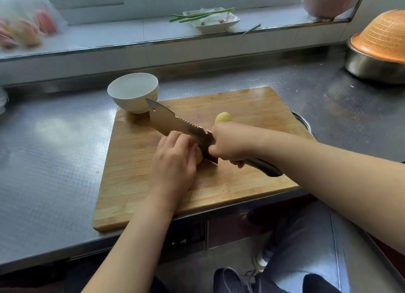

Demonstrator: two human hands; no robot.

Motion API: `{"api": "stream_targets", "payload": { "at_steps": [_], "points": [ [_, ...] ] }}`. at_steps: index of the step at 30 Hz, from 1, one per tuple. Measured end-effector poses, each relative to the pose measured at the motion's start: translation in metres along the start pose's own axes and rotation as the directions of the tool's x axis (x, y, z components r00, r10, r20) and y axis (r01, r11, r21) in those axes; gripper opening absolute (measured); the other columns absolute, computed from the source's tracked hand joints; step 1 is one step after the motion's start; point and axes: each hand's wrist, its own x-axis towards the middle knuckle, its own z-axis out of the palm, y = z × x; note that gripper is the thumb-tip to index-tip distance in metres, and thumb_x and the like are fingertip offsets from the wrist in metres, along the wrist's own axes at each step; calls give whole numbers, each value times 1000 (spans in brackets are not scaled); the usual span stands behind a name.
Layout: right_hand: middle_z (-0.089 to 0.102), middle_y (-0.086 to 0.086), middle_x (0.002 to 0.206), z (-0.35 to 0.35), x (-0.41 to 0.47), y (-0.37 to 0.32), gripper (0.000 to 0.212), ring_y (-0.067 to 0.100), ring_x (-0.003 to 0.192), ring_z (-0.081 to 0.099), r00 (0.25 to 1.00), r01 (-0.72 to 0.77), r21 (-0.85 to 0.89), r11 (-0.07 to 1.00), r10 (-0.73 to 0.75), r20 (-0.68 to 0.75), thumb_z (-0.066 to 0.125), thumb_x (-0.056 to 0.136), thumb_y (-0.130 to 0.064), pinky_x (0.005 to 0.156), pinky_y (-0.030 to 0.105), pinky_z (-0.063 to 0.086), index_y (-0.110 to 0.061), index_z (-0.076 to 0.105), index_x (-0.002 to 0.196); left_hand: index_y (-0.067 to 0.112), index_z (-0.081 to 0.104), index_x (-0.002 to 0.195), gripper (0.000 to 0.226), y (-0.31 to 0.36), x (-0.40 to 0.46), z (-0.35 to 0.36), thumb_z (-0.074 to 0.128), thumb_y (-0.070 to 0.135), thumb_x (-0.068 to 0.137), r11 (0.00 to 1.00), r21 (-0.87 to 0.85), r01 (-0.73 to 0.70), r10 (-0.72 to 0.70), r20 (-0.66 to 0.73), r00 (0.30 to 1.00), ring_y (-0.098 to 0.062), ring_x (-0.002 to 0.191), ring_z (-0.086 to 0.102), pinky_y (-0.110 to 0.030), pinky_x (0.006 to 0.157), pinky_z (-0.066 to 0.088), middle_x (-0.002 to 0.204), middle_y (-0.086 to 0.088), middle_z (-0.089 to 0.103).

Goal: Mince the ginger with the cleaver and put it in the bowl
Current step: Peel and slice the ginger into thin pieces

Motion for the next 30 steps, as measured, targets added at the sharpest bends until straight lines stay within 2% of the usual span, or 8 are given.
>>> {"api": "stream_targets", "payload": {
  "at_steps": [5,10,13,17,20,25,30],
  "points": [
    [60,14,69,-3,0,11,10,23,49,59,1000,-3,115,993,7,-28,52,92,-9,46,30,54,-7,52,81,7,60,88,6,1,-1,-2,64,11,88,1000,15,-19,19,-6,1000,-23,81,51,-20,73,32,90,-8,58],
    [63,12,69,-7,-11,10,10,17,46,59,997,34,102,994,-27,-75,53,94,-12,42,23,47,-10,50,85,6,60,89,5,1,0,0,59,10,87,999,38,-22,22,3,1000,-27,82,51,-27,72,36,92,-10,58],
    [63,12,74,-16,-17,7,6,16,48,60,995,70,109,992,-61,-85,54,95,-13,43,23,49,-9,53,98,6,59,90,3,3,1,0,60,7,87,999,44,-30,30,17,999,-28,83,51,-30,72,37,94,-11,58],
    [64,12,78,-22,-21,4,9,18,53,62,995,84,104,991,-77,-69,55,95,-15,46,24,52,-10,55,102,6,60,94,7,5,1,-1,60,5,86,997,68,-29,27,38,999,-28,86,52,-34,72,41,98,-11,59],
    [65,13,78,-21,-22,2,11,18,54,63,996,77,76,994,-72,-60,54,96,-15,47,24,54,-9,55,104,5,60,94,8,5,1,-2,61,4,85,997,71,-33,30,34,999,-28,86,52,-31,71,39,98,-12,59],
    [63,13,79,-24,-20,-1,8,18,52,62,998,58,73,996,-55,-35,53,96,-14,45,23,51,-8,55,102,6,62,93,7,5,2,-2,61,5,86,997,75,-36,33,36,999,-28,86,52,-30,71,39,99,-11,60],
    [61,12,71,-21,-16,-6,10,18,49,60,999,36,54,998,-35,-29,51,96,-12,43,24,51,-9,52,87,6,61,92,5,4,1,-2,60,6,87,998,61,-35,33,20,999,-28,86,52,-30,72,38,98,-10,60]
  ]
}}
